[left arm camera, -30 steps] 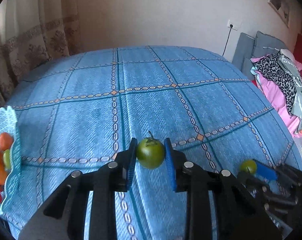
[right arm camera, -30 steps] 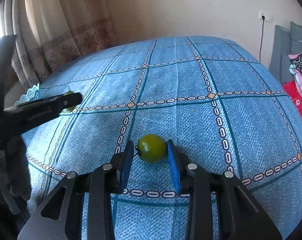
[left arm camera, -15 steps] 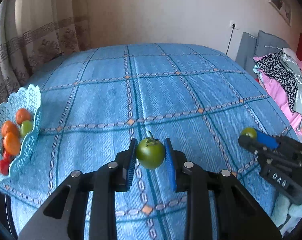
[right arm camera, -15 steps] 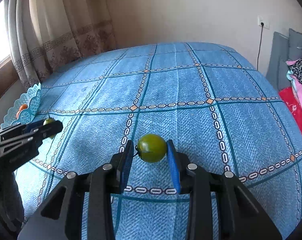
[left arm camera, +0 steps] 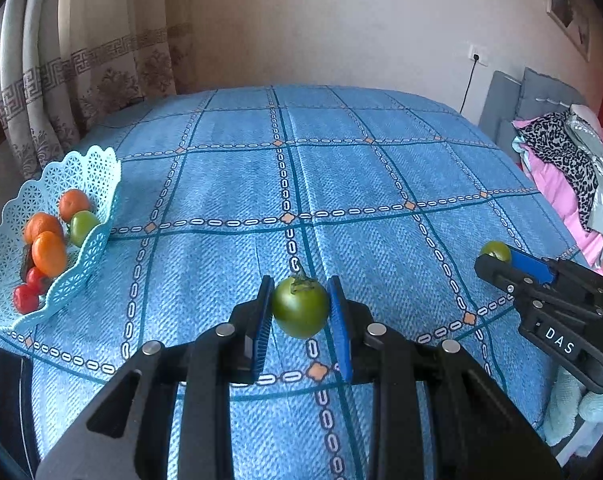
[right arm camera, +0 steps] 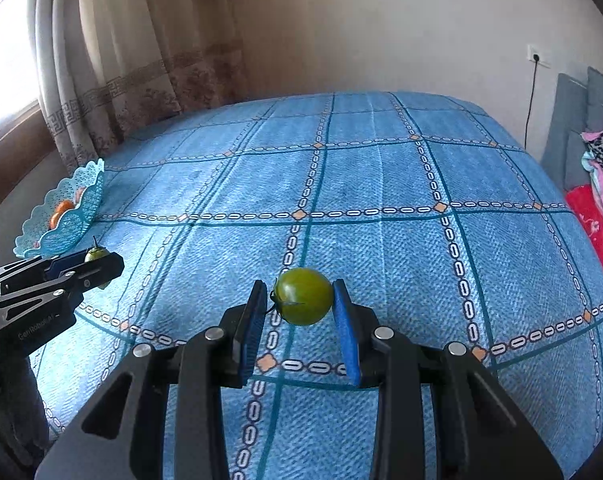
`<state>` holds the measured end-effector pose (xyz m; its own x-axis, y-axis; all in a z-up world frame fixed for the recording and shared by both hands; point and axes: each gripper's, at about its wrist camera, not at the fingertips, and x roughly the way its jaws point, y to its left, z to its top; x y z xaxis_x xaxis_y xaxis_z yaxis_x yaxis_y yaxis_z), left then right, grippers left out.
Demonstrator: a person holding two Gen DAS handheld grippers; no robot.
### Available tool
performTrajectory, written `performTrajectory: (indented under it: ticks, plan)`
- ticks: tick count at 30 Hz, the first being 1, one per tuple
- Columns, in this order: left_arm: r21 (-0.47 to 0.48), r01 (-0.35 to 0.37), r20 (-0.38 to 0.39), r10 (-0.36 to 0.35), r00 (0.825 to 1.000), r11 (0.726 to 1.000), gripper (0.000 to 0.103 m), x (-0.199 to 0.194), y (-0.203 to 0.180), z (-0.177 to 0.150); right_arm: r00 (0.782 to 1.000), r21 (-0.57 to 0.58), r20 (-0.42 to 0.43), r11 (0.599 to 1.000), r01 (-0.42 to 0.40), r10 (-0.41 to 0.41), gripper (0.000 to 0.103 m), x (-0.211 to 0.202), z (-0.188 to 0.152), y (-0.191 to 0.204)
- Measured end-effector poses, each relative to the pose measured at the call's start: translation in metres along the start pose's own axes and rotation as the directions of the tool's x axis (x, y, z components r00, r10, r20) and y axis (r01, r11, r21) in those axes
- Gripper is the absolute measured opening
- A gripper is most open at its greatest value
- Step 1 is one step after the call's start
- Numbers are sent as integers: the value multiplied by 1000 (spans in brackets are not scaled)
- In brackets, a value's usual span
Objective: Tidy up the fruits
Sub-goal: 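Carry both green cherry tomatoes to the blue basket and open both tools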
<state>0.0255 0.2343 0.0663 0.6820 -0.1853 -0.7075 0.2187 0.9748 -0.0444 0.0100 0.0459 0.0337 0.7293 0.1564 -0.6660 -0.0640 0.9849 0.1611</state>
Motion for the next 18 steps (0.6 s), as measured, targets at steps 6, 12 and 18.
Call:
performTrajectory:
  ticks: [6,12,18]
  plan:
    - [-21,-11,17,11,1000,1000,28,-10,8,-1,1000,-2,8,1000,-15,15,34,-6,0,10]
    - [-39,-37,53,39,998,999,28,-27,23,2,999,-9,28,999,-43,43,34,-14,4,23]
    - [-70,-74,83,80,993,995,28,-43,48,4,996,-13,32,997,-81,82,34,-15,12,42]
